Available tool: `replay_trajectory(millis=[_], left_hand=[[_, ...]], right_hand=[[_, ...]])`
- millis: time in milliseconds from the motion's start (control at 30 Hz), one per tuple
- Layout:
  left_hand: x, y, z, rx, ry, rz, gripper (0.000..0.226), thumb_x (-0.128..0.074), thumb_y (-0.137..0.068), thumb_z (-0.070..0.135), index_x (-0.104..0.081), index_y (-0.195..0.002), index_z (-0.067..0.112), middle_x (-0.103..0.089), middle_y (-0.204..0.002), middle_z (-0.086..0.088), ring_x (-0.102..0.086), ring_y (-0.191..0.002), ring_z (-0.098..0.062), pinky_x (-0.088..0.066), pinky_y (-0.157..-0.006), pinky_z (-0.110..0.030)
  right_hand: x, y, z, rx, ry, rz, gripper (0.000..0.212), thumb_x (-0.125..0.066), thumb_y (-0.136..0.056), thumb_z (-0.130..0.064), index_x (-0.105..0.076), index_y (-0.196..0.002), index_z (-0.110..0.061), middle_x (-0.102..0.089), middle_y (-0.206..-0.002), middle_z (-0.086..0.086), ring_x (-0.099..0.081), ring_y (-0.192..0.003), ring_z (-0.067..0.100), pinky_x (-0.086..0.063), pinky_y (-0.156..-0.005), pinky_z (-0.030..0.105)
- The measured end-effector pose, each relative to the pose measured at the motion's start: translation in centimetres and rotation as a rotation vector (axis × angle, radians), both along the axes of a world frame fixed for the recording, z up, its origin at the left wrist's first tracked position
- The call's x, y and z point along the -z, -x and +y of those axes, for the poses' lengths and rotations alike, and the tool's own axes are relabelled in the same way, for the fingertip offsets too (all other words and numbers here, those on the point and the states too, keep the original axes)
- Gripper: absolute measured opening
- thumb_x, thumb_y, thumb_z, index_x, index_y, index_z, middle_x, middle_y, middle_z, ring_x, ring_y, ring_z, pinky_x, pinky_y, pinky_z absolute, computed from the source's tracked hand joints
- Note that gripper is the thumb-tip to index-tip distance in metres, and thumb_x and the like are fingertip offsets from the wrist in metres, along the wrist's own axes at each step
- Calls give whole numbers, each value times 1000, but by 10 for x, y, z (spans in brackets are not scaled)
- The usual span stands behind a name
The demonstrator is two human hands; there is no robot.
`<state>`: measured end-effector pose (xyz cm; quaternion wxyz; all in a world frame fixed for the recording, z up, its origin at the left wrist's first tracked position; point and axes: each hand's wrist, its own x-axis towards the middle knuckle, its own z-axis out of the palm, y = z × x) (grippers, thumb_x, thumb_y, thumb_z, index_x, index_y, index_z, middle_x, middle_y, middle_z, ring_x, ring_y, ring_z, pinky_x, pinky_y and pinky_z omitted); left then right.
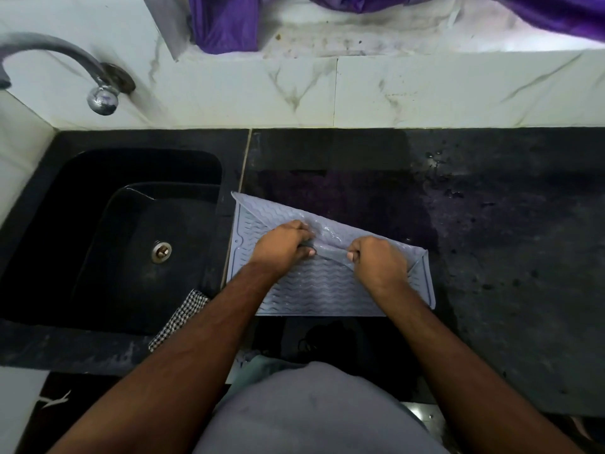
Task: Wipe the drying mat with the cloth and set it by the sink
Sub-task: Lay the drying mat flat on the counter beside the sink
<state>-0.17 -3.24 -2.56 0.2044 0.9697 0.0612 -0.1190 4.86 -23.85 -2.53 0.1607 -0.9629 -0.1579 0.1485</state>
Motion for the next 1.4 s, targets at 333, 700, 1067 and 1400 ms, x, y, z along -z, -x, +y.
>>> replay_trajectory(millis=[333,700,1067,1400], left_hand=[[-5,-17,-15,69,-161,-150,28,-53,-102,34,-72,-117,20,-68,-116,-2,-62,-108,-25,-48,-88,-34],[-5,-14,-7,-1,-158,-230,44,-48,-105,39,-56,-142,16,-49,-153,-5,-44,-140,-22,-25,-122,-39],[-17,7,5,-57,-210,-267,33,-47,-104,41,-65,-121,19,-60,-112,-1,-56,-103,-21,-43,-87,-37],[-9,36,29,-99,-191,-154,67,-37,-105,51,-26,-160,13,-25,-167,-9,-18,-155,-23,-9,-127,-38]], right_hand=[[-8,-53,2,-32,328,-249,28,-56,-89,-5,-74,-100,-24,-68,-98,-1,-62,-93,21,-36,-70,32],[-3,-63,-1,-3,100,-444,41,-72,-82,-5,-68,-121,-17,-56,-132,10,-50,-120,31,-37,-100,48],[0,-26,34,-312,-13,-350,36,-41,-100,-47,-65,-89,-22,-62,-84,-1,-59,-82,22,-43,-78,39],[7,-16,57,-316,21,-159,44,-49,-104,-33,-54,-142,-12,-40,-158,7,-39,-144,25,-29,-118,39]])
